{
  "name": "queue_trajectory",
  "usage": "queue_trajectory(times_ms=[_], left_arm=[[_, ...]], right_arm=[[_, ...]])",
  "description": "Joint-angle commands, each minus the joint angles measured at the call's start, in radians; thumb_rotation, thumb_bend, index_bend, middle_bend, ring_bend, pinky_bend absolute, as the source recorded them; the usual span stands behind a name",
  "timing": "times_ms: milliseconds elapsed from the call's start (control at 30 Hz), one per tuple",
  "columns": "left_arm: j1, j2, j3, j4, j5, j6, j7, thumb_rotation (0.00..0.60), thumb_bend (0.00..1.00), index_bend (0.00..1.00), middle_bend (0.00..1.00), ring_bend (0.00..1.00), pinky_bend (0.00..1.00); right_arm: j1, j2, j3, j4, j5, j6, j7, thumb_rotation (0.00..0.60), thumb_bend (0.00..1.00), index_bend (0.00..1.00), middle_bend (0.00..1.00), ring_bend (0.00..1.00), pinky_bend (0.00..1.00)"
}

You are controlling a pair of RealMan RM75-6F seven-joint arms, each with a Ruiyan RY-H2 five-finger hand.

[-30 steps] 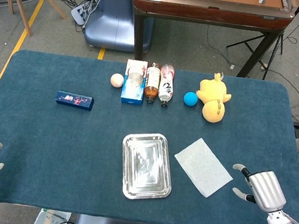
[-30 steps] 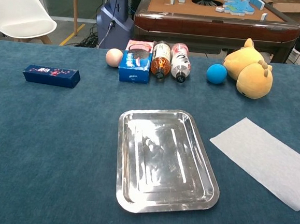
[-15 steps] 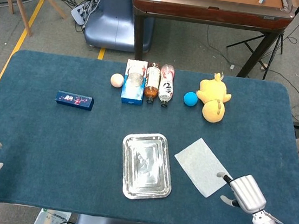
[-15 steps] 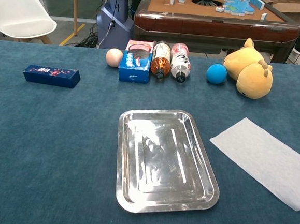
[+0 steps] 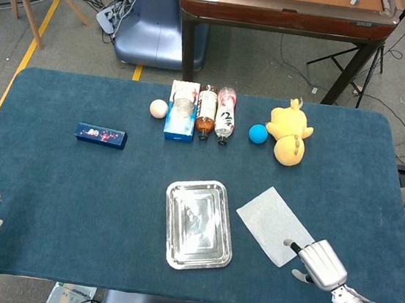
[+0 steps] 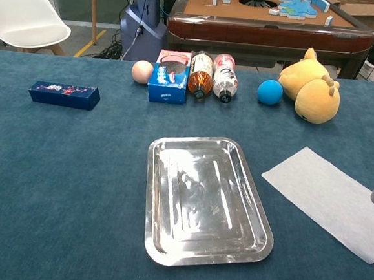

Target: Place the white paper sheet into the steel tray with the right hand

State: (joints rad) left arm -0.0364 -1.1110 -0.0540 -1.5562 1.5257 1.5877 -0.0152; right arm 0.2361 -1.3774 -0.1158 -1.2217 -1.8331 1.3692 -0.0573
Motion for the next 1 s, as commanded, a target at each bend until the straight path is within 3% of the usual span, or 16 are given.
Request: queue_trajectory(times_ms=[33,1000], left_arm=[[0.000,0.000,0.000,0.000,0.000,-0.001,0.000,0.600,0.16,0.42,0.32,0.34,0.59],[0.000,0.003,-0.001,-0.001,-0.003,-0.005,-0.006,0.600,0.16,0.42,0.32,0.34,0.59]], right_arm=[[0.000,-0.013,-0.005,0.017,-0.002,0.000,-0.007,0.600,0.00,0.34,1.00,1.00,1.00],[0.026,-0.127,0.002,0.127,0.055,-0.054,-0.051,0.600,0.00,0.36,1.00,1.00,1.00]])
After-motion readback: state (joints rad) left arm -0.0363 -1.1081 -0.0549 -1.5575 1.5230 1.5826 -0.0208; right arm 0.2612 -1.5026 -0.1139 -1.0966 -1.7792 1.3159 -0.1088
